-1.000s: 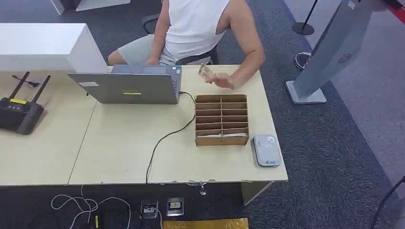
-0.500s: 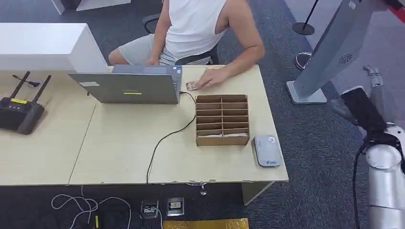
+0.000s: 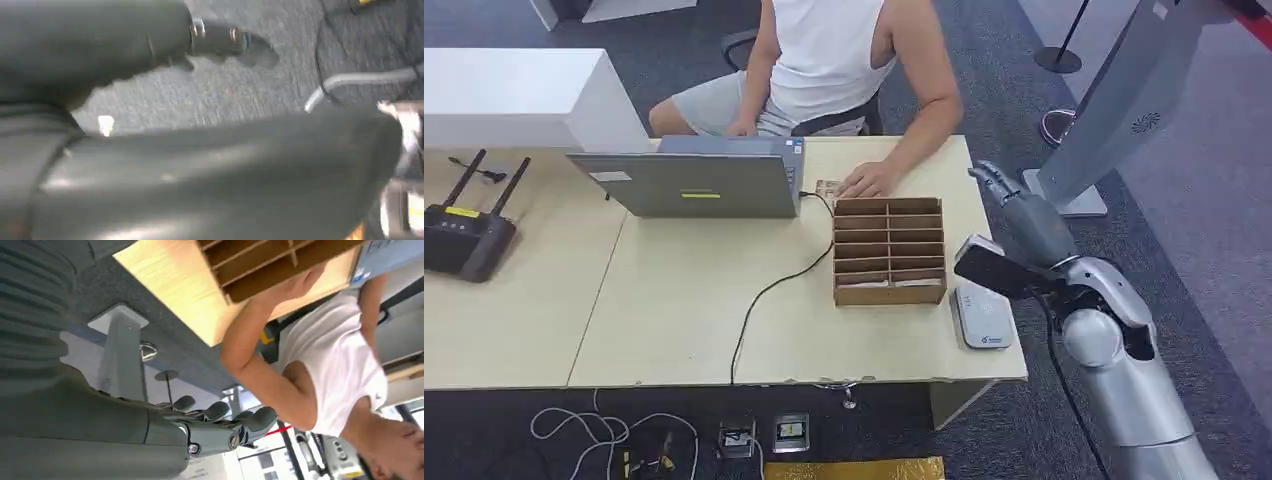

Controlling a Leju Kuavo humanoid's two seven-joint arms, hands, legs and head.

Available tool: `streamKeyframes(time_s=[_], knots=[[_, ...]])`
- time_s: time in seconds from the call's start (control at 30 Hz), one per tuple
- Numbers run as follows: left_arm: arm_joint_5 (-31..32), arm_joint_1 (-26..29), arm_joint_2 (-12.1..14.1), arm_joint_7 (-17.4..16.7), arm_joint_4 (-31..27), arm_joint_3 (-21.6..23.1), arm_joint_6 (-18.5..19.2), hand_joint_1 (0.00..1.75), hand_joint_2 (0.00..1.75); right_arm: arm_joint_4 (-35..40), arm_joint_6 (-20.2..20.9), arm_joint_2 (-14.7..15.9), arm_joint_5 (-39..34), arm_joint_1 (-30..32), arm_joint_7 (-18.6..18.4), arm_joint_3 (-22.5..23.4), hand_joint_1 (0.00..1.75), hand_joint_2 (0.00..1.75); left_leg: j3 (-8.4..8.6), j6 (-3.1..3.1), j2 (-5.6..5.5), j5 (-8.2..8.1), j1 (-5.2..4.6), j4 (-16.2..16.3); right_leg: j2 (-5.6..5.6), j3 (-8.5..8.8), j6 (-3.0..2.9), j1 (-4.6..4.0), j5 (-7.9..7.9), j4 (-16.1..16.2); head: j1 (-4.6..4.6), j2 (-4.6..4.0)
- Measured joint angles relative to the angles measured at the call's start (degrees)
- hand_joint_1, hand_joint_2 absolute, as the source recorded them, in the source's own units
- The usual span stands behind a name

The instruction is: Pass the card to the sensor for recognition and then transmit it.

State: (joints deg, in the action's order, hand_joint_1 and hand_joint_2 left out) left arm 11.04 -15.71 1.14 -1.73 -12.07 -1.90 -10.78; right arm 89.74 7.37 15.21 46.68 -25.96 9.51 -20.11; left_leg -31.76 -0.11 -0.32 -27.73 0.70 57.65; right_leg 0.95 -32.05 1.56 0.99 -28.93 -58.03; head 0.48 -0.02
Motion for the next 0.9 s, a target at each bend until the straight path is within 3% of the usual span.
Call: streamKeyframes(time_s=[0.27, 0.53, 0.9], knots=[[-1.23, -0.29, -0.68, -0.35, 0.00, 0.00, -0.37, 0.00, 0.00, 2.21, 2.08, -1.62, 2.01, 2.35, -0.90, -5.88, 0.00, 1.75, -0.06, -0.03, -0.01, -0.02, 0.04, -0.01, 0.01, -0.09, -0.03, -0.04, -0.03, 0.00, 0.04, 0.00], [-1.66, -0.16, -1.01, -0.35, 0.00, 0.00, -0.70, 0.00, 0.00, 4.72, 4.18, -1.97, 4.02, 3.86, -2.95, -8.20, 0.00, 1.75, -0.04, -0.03, 0.00, -0.02, 0.03, 0.00, 0.01, -0.08, -0.02, -0.04, -0.01, 0.01, 0.00, 0.00], [-2.65, -0.13, -1.18, -0.35, 0.00, 0.00, -1.11, 0.00, 0.00, 5.75, 3.80, -1.97, 12.98, 5.07, -7.60, -10.62, 0.00, 1.75, -0.07, -0.03, 0.00, -0.02, 0.03, -0.01, 0.00, -0.09, -0.02, -0.04, -0.02, 0.01, 0.04, 0.00]])
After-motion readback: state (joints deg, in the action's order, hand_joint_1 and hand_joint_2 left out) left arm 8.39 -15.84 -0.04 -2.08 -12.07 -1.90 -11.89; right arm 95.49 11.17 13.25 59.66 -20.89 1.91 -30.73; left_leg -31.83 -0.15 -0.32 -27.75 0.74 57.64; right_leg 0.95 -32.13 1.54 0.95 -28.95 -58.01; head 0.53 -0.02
